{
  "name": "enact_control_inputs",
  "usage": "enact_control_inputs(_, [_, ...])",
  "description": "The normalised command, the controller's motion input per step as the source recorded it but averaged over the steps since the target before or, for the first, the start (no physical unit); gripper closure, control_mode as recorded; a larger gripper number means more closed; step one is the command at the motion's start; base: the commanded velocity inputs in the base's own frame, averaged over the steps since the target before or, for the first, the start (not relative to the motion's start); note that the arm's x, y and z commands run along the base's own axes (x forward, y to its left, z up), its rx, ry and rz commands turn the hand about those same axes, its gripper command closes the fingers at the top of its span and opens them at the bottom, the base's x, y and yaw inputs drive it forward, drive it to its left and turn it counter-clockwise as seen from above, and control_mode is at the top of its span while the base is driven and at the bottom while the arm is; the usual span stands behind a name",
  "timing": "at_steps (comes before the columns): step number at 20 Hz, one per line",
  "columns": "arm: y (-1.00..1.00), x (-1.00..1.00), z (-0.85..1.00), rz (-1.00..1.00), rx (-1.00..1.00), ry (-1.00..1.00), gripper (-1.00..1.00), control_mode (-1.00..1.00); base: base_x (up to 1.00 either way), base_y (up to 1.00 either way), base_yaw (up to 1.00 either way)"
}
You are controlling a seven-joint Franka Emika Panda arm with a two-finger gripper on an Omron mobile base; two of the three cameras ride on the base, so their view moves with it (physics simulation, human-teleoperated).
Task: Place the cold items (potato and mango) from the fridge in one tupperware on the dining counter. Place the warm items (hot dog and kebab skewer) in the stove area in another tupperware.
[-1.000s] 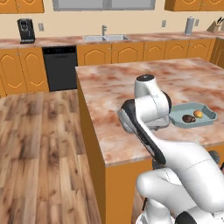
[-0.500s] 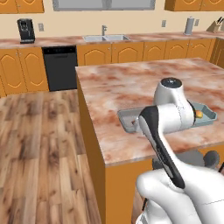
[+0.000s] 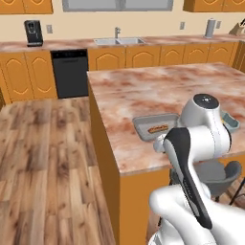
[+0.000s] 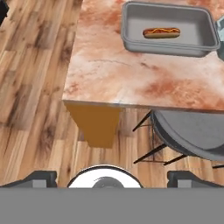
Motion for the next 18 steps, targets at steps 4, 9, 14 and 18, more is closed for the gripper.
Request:
enact_control_inputs(4, [0.0, 0.0, 0.0, 0.0, 0.0, 0.0, -1.0, 1.0, -0.21, 1.0, 0.13])
enact_control_inputs(9, [0.0, 0.0, 0.0, 0.0, 0.0, 0.0, -1.0, 1.0, 0.13, 1.0, 0.05])
enact_control_inputs(14, [0.0, 0.0, 0.0, 0.0, 0.0, 0.0, -1.0, 1.0, 0.67, 1.0, 0.0])
enact_control_inputs(18, [0.0, 0.0, 0.0, 0.0, 0.0, 0.0, -1.0, 1.0, 0.96, 0.68, 0.1])
